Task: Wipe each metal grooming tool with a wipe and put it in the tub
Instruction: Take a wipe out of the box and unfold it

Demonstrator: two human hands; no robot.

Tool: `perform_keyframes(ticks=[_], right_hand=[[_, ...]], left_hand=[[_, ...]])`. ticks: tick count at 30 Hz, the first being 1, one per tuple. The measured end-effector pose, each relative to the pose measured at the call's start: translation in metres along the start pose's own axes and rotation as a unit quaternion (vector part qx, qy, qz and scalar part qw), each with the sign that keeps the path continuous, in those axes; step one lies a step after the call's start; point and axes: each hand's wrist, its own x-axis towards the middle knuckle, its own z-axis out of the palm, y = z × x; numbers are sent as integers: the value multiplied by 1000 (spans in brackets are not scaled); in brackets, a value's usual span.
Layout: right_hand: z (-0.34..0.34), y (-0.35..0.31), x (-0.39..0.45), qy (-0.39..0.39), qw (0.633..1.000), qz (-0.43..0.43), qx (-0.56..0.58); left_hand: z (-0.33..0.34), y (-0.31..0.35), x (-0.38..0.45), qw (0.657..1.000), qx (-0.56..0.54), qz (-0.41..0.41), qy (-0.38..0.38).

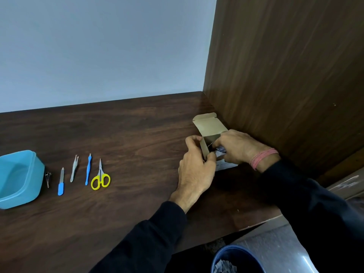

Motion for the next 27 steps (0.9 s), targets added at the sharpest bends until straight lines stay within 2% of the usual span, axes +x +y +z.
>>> perform_keyframes(ticks=[18, 24, 27], right_hand=[[9, 21, 0, 65, 989, -47, 124], [7, 34, -9, 112, 974, -49, 191], [5, 43, -14, 151, 955, -42, 252]], left_hand=[[0, 0, -2, 1000, -7, 3, -2], [-1, 0, -6, 1000, -1, 8, 3], [-2, 1, -7, 1000, -2, 23, 4]])
